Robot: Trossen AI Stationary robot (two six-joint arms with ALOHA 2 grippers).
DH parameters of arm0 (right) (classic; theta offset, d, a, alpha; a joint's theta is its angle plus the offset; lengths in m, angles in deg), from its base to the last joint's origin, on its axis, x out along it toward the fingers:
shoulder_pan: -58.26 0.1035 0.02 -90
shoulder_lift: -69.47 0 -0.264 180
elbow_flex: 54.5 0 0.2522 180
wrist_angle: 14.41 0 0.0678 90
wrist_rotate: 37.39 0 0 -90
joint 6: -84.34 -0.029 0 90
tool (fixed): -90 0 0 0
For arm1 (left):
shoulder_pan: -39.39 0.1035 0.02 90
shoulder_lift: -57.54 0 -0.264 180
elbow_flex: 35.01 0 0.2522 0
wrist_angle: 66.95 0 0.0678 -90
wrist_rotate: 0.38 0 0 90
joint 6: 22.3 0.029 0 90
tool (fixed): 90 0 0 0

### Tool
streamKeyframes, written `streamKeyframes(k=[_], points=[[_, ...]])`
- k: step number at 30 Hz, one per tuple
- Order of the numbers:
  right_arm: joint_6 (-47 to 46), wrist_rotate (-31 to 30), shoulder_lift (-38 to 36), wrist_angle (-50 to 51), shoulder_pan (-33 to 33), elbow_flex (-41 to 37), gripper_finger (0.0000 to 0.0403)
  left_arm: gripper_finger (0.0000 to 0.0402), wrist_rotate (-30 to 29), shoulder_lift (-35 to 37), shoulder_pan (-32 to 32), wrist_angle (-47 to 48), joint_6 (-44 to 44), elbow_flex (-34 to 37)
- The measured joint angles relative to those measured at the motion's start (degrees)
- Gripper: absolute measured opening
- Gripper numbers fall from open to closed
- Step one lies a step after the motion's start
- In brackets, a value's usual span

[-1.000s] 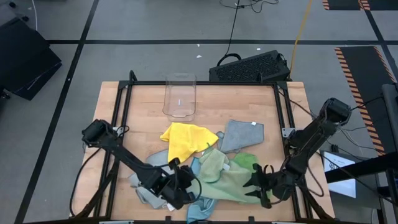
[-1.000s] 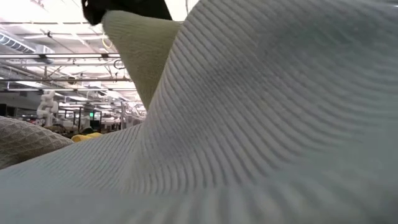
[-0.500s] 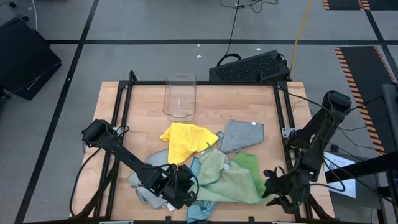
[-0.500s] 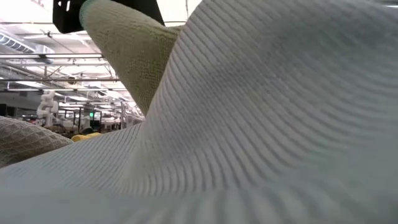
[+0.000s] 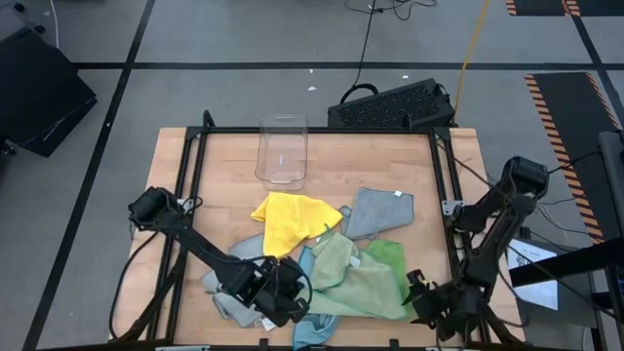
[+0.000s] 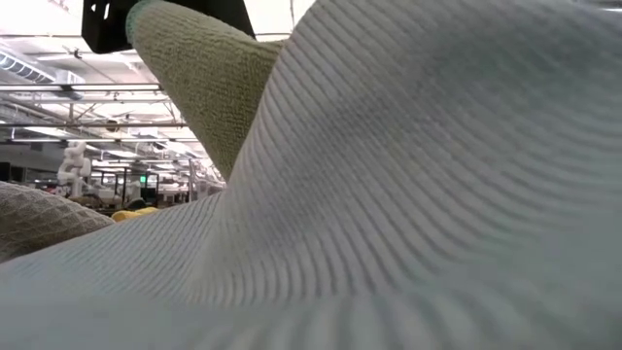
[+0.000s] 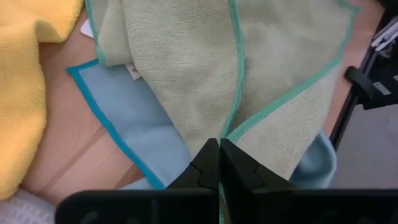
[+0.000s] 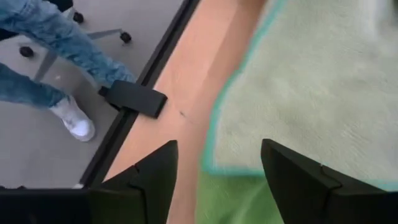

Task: Fold microfiber towels
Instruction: Fold the light green microfiber cloth

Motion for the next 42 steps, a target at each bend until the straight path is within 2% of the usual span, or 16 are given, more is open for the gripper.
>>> streamKeyframes(k=[5, 14, 23, 26, 30, 36, 42], points=[[5.05, 0.55, 5.45, -5.32, 0.00, 0.00, 0.0192, 0.0009, -0.02, 0.00, 0.00, 0.59, -0.11, 0.00], [5.16, -3.95, 8.07, -3.36, -0.45, -0.02, 0.0132, 0.0006, -0.43, 0.00, 0.00, 0.95, -0.45, 0.00], [-1.28, -2.21, 8.40, -2.93, -0.48, -0.02, 0.0017, 0.0004, -0.61, 0.00, 0.17, 1.43, -0.92, 0.00], [-4.88, -0.93, 7.89, -3.55, -0.48, -0.02, 0.0007, 0.0006, -0.56, 0.01, 0.43, 0.85, -0.94, 0.00], [-11.08, -0.72, 5.33, -4.18, -0.44, -0.02, 0.0004, 0.0004, -0.23, 0.00, 0.66, -0.48, -1.08, -0.81], [-15.09, -0.94, -3.51, -3.77, -0.69, -0.02, 0.0002, 0.0003, -0.92, 0.00, 0.59, -0.61, 1.12, -4.51], [-15.63, -4.04, -13.77, -3.19, -2.85, -0.02, 0.0002, 0.0003, -5.81, 0.00, 0.62, -0.72, 4.40, -9.31]])
